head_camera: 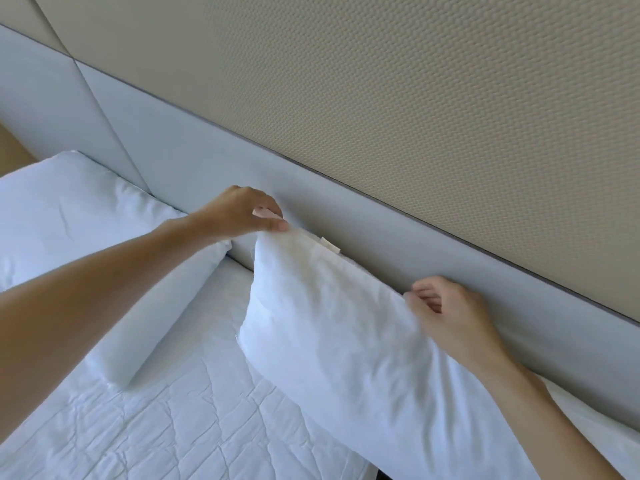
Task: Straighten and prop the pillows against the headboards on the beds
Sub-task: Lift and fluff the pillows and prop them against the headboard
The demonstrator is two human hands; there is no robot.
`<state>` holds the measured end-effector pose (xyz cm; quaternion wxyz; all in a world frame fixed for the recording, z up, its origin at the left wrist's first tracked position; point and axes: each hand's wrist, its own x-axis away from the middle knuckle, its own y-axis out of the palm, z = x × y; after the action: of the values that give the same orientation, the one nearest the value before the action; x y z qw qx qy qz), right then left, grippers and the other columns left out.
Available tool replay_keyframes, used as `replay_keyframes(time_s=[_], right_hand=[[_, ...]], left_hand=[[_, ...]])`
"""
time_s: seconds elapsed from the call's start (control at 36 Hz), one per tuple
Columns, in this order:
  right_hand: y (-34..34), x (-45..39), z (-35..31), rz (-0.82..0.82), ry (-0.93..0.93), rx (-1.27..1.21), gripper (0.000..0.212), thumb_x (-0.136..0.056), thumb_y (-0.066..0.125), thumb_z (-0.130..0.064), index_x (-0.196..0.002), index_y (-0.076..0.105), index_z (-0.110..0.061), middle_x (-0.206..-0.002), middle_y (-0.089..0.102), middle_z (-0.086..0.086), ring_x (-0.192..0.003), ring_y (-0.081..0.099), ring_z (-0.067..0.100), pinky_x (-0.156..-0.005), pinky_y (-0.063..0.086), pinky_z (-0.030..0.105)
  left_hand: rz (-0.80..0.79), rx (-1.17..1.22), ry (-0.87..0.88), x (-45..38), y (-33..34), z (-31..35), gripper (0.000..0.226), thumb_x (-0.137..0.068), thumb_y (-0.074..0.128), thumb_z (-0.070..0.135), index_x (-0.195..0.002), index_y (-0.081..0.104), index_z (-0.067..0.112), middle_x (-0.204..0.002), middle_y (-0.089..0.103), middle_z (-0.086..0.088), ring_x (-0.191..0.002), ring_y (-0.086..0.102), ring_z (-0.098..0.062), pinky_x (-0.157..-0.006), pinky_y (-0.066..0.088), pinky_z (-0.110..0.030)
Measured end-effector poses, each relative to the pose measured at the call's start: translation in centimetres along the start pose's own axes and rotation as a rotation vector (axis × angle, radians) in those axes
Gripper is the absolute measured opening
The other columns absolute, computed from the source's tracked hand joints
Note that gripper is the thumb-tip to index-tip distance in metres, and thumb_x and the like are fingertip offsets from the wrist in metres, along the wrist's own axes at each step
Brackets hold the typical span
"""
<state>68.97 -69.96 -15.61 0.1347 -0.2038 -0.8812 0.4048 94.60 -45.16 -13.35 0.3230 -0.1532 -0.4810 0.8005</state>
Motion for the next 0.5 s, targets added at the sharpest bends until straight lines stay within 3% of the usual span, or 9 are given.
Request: replay_keyframes(time_s=[0.08, 0.17, 0.25, 0.33, 0.42, 0.5], right_hand=[[1.4, -1.9, -2.6, -0.035, -0.064, -0.082, 0.024, -0.085, 0.073, -0.025, -0.105, 0.070, -0.011, -0.093, 0.074, -0.003, -0.087, 0.070, 0.009, -0.086, 0.055, 0.029], [3.4, -3.8, -5.0, -0.045, -0.148, -0.095, 0.028, -0.083, 0.076, -0.031, -0.103, 0.072, -0.012, -0.093, 0.076, -0.002, -0.087, 0.070, 0.009, -0.087, 0.056, 0.029], [4.8, -5.1, -7.3, -0.056, -0.203, -0.090, 0.026, -0.082, 0.074, -0.036, -0.098, 0.074, -0.015, -0.086, 0.075, -0.005, -0.082, 0.069, 0.009, -0.080, 0.055, 0.027], [5.5, -6.0, -8.7, -0.008, -0.252, -0.052, 0.021, -0.087, 0.068, -0.031, -0.083, 0.071, -0.010, -0.068, 0.071, 0.002, -0.068, 0.064, 0.019, -0.070, 0.049, 0.030], [5.3, -6.4, -9.2, 0.090, -0.281, -0.022, 0.034, -0.093, 0.062, -0.026, -0.070, 0.063, -0.001, -0.056, 0.060, 0.013, -0.060, 0.052, 0.032, -0.064, 0.044, 0.041], [4.8, -6.3, -9.3, 0.160, -0.307, -0.023, 0.032, -0.094, 0.064, -0.023, -0.072, 0.065, 0.000, -0.055, 0.058, 0.017, -0.062, 0.050, 0.037, -0.066, 0.039, 0.040]], left_hand=[[-0.071, 0.322, -0.067, 0.8, -0.1, -1.1, 0.021, -0.076, 0.078, 0.037, -0.093, 0.074, 0.027, -0.092, 0.073, 0.008, -0.095, 0.065, -0.011, -0.089, 0.048, -0.026], [-0.004, 0.479, -0.106, 1.0, 0.4, -1.5, 0.017, -0.074, 0.081, 0.024, -0.089, 0.076, 0.016, -0.092, 0.076, -0.001, -0.096, 0.069, -0.017, -0.091, 0.048, -0.028], [0.108, 0.487, -0.118, 0.3, 0.6, -1.5, 0.015, -0.068, 0.085, 0.028, -0.077, 0.077, 0.020, -0.084, 0.075, -0.003, -0.087, 0.068, -0.017, -0.090, 0.049, -0.036], [0.173, 0.426, -0.108, -0.4, 0.3, -0.8, 0.010, -0.069, 0.084, 0.027, -0.072, 0.075, 0.024, -0.081, 0.073, -0.001, -0.083, 0.063, -0.013, -0.080, 0.046, -0.025], [0.217, 0.386, -0.075, -0.5, 0.1, -0.2, 0.011, -0.071, 0.083, 0.023, -0.078, 0.076, 0.019, -0.078, 0.071, -0.003, -0.073, 0.060, 0.000, -0.069, 0.043, -0.012], [0.240, 0.423, -0.060, -0.2, 0.0, -0.5, 0.012, -0.071, 0.083, 0.022, -0.079, 0.076, 0.016, -0.078, 0.072, -0.005, -0.071, 0.060, -0.001, -0.071, 0.045, -0.016]])
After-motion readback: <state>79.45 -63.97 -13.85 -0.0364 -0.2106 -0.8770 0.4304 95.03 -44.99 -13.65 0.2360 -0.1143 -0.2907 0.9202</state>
